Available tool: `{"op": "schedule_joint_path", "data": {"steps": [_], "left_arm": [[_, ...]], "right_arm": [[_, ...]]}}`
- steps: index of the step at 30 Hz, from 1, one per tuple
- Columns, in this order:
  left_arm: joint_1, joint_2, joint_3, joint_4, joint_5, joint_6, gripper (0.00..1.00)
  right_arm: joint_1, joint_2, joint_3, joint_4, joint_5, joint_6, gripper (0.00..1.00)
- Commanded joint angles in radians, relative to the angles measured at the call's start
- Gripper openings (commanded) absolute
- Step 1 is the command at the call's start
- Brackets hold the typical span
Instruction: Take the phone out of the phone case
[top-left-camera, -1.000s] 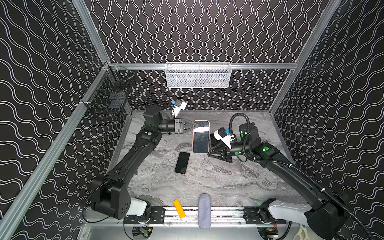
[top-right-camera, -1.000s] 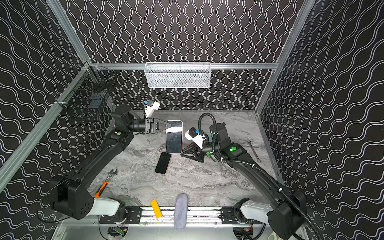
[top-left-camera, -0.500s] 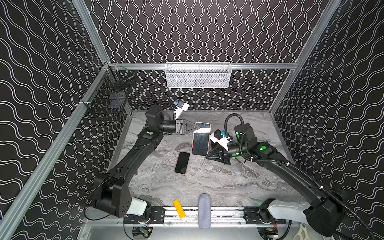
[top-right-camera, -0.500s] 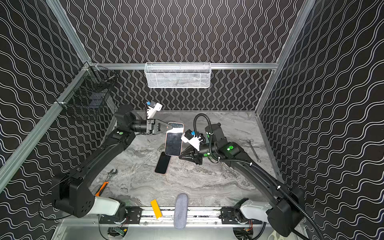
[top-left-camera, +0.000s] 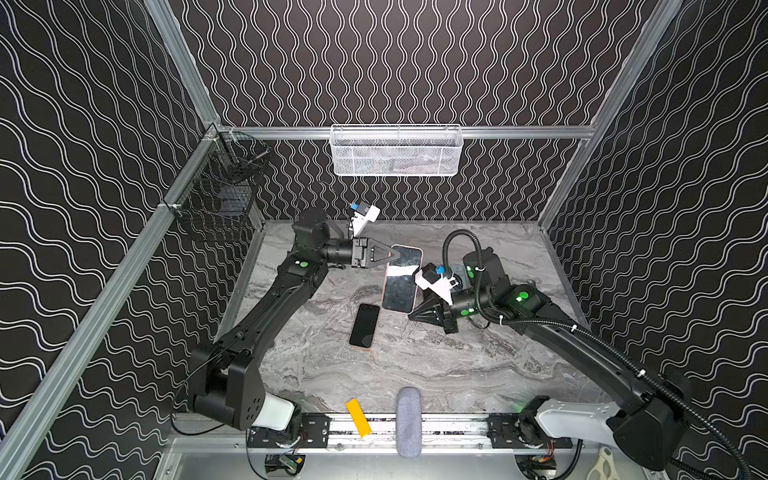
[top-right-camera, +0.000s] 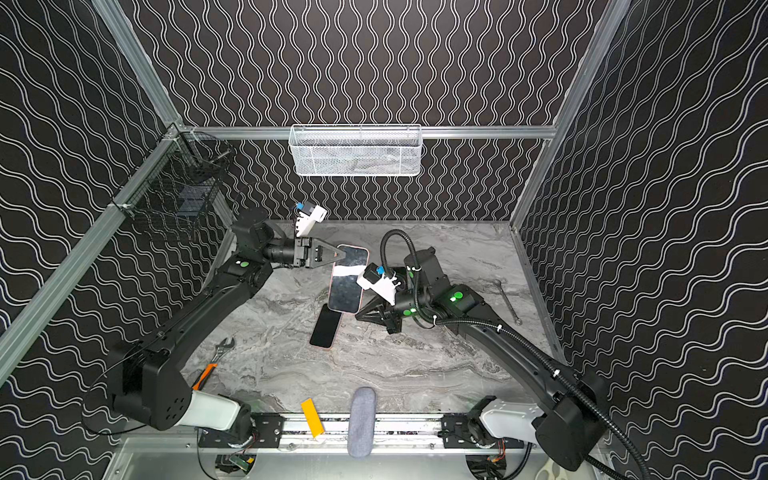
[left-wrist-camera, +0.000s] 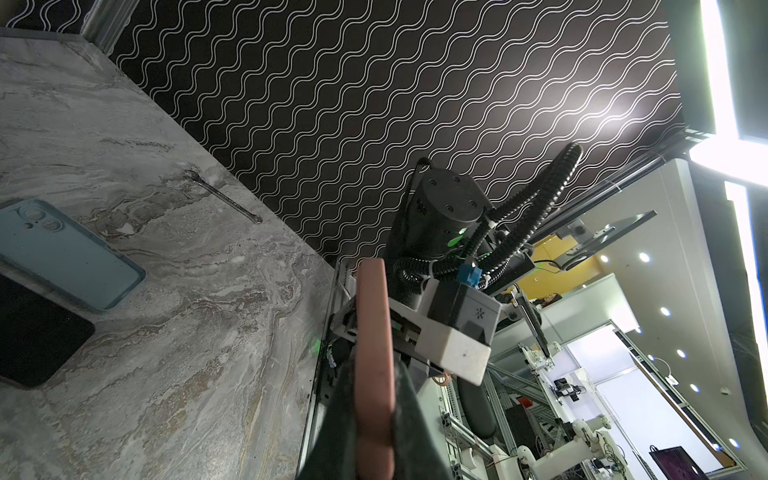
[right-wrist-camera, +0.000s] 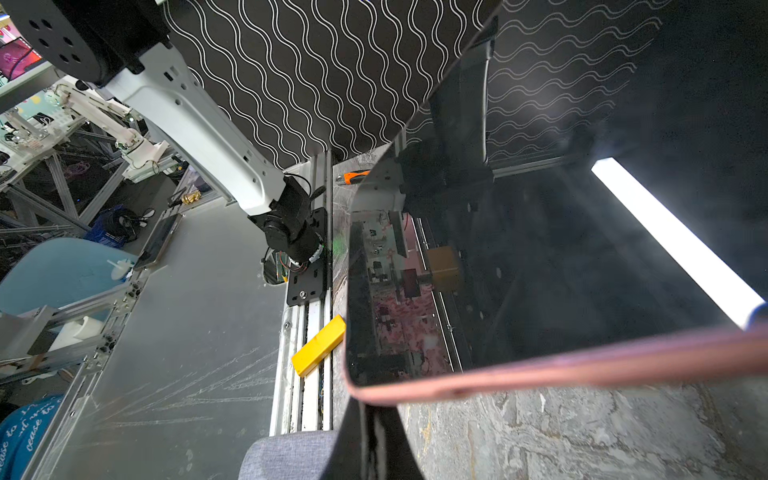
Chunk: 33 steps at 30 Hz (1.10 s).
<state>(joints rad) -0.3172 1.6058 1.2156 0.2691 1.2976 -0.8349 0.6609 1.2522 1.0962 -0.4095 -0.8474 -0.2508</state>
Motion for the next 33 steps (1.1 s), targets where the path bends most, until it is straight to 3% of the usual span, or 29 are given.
{"op": "schedule_joint_path", "data": {"steps": [1,5,13,27,33], "left_arm": [[-0.004,0.009,0.01,0.039,-0.027,0.016,0.0],[-0.003,0.019,0.016,0.039,-0.024,0.015,0.0],[-0.007,0.017,0.018,0.039,-0.031,0.013,0.0],[-0.028,-0.038,-0.023,0.041,-0.04,0.023,0.0],[-0.036,-0.05,-0.032,0.04,-0.047,0.023,0.0]], "right_arm": [[0.006,-0.004,0.005,0.046,-0.037,-0.022,0.14],[0.005,-0.006,0.009,0.042,-0.054,-0.023,0.19],[0.005,0.015,0.022,0.03,-0.092,-0.008,0.2],[-0.016,0.044,0.023,0.126,-0.195,0.112,0.22],[-0.018,0.037,0.009,0.172,-0.184,0.168,0.23]]}}
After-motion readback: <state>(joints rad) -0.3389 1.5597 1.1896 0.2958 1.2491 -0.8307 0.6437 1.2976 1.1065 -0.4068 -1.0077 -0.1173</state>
